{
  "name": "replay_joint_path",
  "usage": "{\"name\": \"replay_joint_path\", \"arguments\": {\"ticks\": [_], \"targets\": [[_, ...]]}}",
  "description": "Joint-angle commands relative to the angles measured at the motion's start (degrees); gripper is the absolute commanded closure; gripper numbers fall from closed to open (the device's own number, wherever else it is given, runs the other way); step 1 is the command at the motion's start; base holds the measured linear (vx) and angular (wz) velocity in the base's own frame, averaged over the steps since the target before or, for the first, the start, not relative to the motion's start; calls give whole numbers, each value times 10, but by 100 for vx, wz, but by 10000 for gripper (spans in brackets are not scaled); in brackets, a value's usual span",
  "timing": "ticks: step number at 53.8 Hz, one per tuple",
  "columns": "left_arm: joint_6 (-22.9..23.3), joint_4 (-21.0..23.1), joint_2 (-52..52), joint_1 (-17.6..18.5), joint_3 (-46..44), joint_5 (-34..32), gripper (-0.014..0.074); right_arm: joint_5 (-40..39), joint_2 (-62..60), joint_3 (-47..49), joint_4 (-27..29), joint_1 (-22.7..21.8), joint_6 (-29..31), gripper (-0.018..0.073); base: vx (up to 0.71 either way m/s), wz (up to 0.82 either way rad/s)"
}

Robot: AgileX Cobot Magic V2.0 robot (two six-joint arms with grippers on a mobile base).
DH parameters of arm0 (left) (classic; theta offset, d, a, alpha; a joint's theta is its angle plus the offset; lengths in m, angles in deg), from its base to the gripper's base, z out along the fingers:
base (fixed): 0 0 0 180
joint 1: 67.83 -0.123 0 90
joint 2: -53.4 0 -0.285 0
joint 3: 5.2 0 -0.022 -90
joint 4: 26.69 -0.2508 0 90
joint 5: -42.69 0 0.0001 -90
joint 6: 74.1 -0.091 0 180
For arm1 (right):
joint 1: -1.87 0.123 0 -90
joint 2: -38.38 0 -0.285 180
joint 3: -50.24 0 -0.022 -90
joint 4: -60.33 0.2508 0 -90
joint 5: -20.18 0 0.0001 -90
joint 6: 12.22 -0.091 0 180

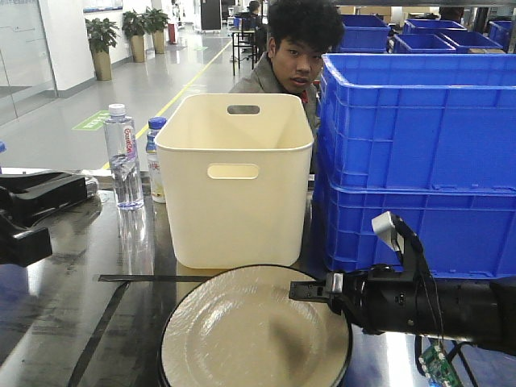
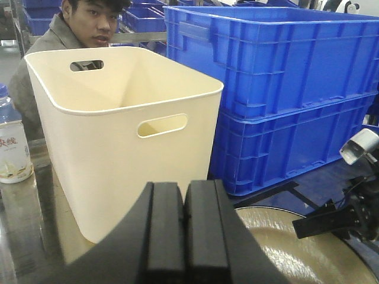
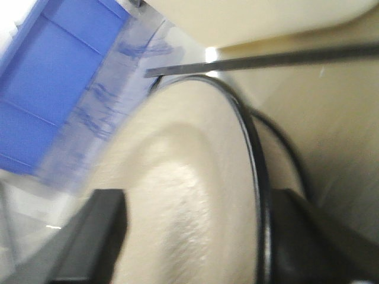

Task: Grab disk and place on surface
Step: 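Lower the right gripper's plate onto the first plate and release it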

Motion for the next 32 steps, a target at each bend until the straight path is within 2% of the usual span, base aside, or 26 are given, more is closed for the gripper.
{"name": "replay_joint_path", "arguments": {"ticks": [1, 6, 10, 11, 12, 13, 15, 16, 17, 18, 19, 20, 21, 22, 24, 25, 26, 27, 29, 30, 31, 32], "targets": [[6, 21, -9, 0, -16, -10, 603, -34, -37, 23, 37, -3, 125, -69, 0, 0], [10, 19, -9, 0, -16, -11, 603, -112, -59, 34, 7, -3, 232, -78, 0, 0], [10, 19, -9, 0, -16, -11, 603, -176, -80, 40, -19, -3, 276, -64, 0, 0], [10, -27, -9, 0, -16, -11, 603, -203, -90, 41, -30, -3, 284, -53, 0, 0], [10, -55, -9, 0, -16, -11, 603, -216, -96, 42, -37, -3, 286, -47, 0, 0], [66, -74, -9, 0, -16, -19, 603, -236, -105, 42, -44, -3, 288, -35, 0, 0], [66, -87, -9, 0, -16, -19, 603, -274, -126, 41, -57, -3, 288, -10, 0, 0], [66, -114, -9, 0, -16, -19, 603, -285, -134, 41, -61, -3, 286, 2, 0, 0], [116, -144, -9, 0, -16, -19, 602, -300, -145, 40, -66, -3, 285, 23, 0, 0], [116, -144, -9, 0, -16, -19, 602, -308, -157, 39, -68, -3, 284, 49, 0, 0], [154, -189, -9, 0, -16, -19, 601, -319, -165, 38, -70, -3, 281, 69, 0, 0], [174, -205, -9, 0, -16, -19, 602, -329, -178, 38, -72, -3, 278, 115, 0, 0], [174, -205, -9, 0, -16, -19, 602, -336, -191, 37, -74, -3, 271, 157, 0, 0], [195, -235, -9, 0, -16, -19, 601, -343, -204, 36, -78, -3, 262, 204, 0, 0], [195, -235, -9, 0, -16, -19, 601, -351, -228, 31, -81, -3, 250, 291, 0, 0], [195, -304, -9, 0, -16, -19, 601, -355, -243, 28, -81, -3, 244, 349, 0, 0], [195, -304, -9, 0, -16, -19, 601, -357, -257, 23, -81, -3, 237, 407, 0, 0], [313, -355, -9, 0, -16, -10, 601, -357, -272, 20, -81, -3, 235, 448, 0, 0], [313, -355, -9, 0, -16, -10, 601, -357, -298, 7, -81, -3, 231, 567, 0, 0], [313, -355, -9, 0, -16, -10, 601, -357, -308, 1, -81, -3, 230, 576, 0, 0], [313, -432, -9, 0, -16, -10, 601, -357, -323, -7, -79, -3, 229, 575, 0, 0], [400, -451, -10, 0, -16, 2, 599, -357, -334, -13, -79, -3, 227, 574, 0, 0]]}}
